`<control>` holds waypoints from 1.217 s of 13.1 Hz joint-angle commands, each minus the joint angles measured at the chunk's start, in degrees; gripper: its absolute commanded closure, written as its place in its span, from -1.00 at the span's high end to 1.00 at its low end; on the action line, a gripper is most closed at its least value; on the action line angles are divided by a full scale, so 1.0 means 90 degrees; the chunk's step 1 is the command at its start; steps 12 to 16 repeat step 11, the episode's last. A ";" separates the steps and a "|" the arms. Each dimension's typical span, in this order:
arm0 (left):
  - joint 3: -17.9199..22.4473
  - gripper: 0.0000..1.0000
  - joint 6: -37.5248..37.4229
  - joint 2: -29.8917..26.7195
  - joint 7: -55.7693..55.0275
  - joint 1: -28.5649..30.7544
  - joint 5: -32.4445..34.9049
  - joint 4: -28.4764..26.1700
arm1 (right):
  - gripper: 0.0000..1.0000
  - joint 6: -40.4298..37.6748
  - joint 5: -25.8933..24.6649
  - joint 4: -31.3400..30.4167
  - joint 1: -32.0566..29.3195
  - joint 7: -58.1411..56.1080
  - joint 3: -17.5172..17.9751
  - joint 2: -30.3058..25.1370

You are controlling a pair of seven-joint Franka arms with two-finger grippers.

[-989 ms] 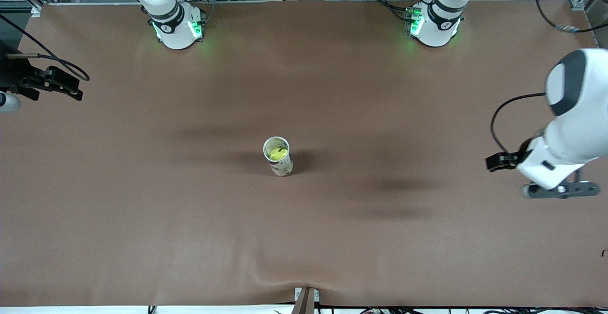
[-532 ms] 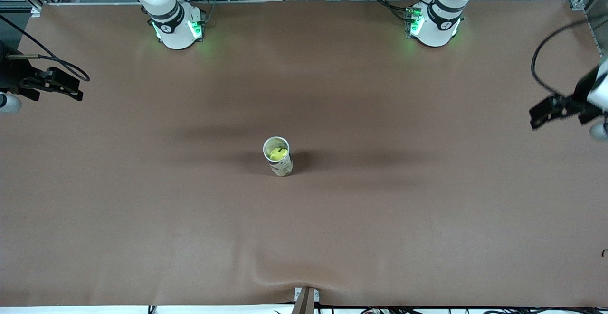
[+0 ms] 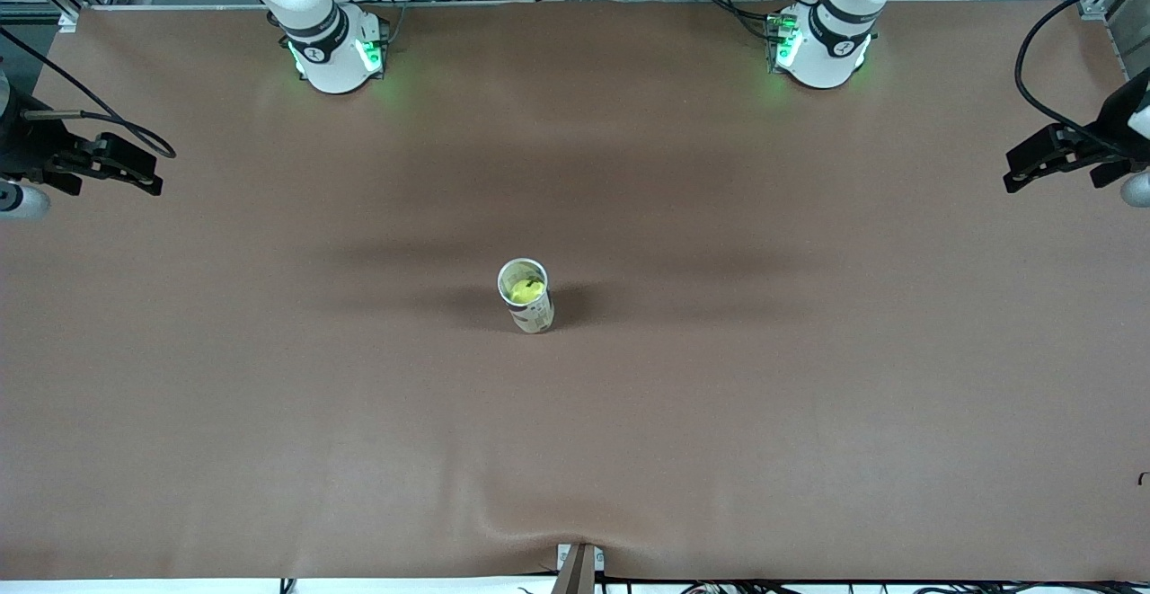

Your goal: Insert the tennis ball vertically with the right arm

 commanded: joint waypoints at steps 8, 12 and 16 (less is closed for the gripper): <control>-0.0362 1.00 -0.0368 -0.0648 -0.0175 0.0484 -0.0424 -0.0113 | 1.00 0.0108 0.0088 -0.0309 -0.0012 0.0018 -0.0007 -0.0272; -0.0361 1.00 -0.0368 -0.0404 -0.0185 0.0465 -0.0327 0.0161 | 1.00 0.0118 0.0088 -0.0309 -0.0012 0.0018 -0.0016 -0.0292; -0.0361 1.00 -0.0368 -0.0404 -0.0185 0.0465 -0.0327 0.0161 | 1.00 0.0118 0.0088 -0.0309 -0.0012 0.0018 -0.0016 -0.0292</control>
